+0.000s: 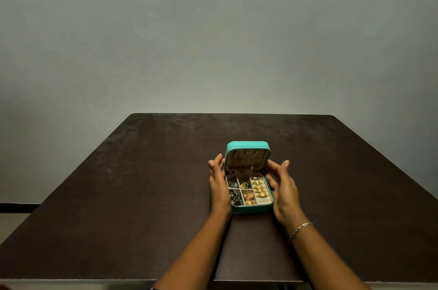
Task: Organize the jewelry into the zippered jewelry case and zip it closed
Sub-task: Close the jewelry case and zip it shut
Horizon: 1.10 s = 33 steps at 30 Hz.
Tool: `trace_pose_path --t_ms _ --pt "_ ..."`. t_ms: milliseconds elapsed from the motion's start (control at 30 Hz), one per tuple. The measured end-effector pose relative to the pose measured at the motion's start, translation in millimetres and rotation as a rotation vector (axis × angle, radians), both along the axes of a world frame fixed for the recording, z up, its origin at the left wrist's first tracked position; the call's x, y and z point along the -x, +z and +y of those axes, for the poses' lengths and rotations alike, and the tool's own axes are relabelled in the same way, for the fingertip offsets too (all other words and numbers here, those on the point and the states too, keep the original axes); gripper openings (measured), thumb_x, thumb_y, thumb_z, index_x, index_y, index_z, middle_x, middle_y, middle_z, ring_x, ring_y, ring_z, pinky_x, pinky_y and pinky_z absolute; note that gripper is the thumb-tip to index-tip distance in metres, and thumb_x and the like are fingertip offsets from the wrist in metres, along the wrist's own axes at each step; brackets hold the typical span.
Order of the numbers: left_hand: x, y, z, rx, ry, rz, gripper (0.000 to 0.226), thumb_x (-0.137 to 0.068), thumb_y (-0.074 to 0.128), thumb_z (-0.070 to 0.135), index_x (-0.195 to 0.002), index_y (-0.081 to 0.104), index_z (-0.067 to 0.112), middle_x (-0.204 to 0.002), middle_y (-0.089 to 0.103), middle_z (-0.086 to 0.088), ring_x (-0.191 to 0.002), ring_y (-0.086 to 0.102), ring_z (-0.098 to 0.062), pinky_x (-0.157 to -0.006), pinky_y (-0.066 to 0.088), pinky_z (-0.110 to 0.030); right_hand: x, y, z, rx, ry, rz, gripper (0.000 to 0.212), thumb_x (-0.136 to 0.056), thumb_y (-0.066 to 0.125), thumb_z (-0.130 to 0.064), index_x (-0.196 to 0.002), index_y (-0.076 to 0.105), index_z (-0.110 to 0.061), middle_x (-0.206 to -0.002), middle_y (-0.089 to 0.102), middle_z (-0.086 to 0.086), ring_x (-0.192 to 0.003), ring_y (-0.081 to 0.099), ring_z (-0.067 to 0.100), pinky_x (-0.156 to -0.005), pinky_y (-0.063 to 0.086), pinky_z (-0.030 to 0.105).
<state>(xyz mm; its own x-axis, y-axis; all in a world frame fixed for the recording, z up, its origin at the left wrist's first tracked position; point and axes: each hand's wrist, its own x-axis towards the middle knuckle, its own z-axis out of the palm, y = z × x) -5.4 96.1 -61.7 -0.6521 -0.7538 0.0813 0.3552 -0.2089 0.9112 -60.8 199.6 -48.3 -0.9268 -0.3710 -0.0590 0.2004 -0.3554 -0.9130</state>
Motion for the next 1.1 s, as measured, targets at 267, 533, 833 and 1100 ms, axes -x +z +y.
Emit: trace_pose_path --t_ms 267,533,833,1100 --pt "-2 -7 -2 0.003 0.027 -0.026 0.049 -0.096 0.019 0.043 -0.102 0.057 0.014 -0.100 0.064 -0.007 -0.088 0.064 -0.010 -0.071 0.051 -0.017 -2 -4 2 0.052 -0.055 -0.033 0.042 -0.098 0.029 -0.038 -0.090 0.060 -0.011 -0.088 0.064 0.002 -0.086 0.060 0.010 -0.074 0.048 0.024" --pt "-3 -7 1 -0.006 0.028 -0.066 0.061 -0.082 0.032 0.066 -0.099 0.058 0.014 -0.122 0.059 -0.007 -0.113 0.056 -0.026 -0.101 0.042 -0.047 -6 -14 6 -0.033 -0.072 0.062 0.038 -0.098 0.036 -0.033 -0.090 0.065 -0.011 -0.075 0.071 0.000 -0.069 0.067 0.007 -0.060 0.051 0.021" --pt "-5 -6 3 0.069 -0.046 -0.108 0.043 -0.098 0.030 0.040 -0.113 0.054 0.008 -0.097 0.059 -0.001 -0.086 0.056 -0.012 -0.074 0.046 -0.024 -12 -18 17 -0.079 -0.046 0.142 0.027 -0.091 0.044 0.003 -0.097 0.064 -0.014 -0.105 0.066 0.008 -0.095 0.061 0.018 -0.082 0.049 0.029" --pt "-7 -8 -2 0.214 -0.103 -0.207 0.027 -0.098 0.040 0.013 -0.123 0.047 0.011 -0.109 0.053 0.002 -0.099 0.051 -0.013 -0.081 0.043 -0.022 -13 -26 21 -0.131 0.031 0.283 0.025 -0.088 0.054 -0.002 -0.103 0.064 -0.020 -0.113 0.065 0.005 -0.109 0.058 0.021 -0.098 0.044 0.042"
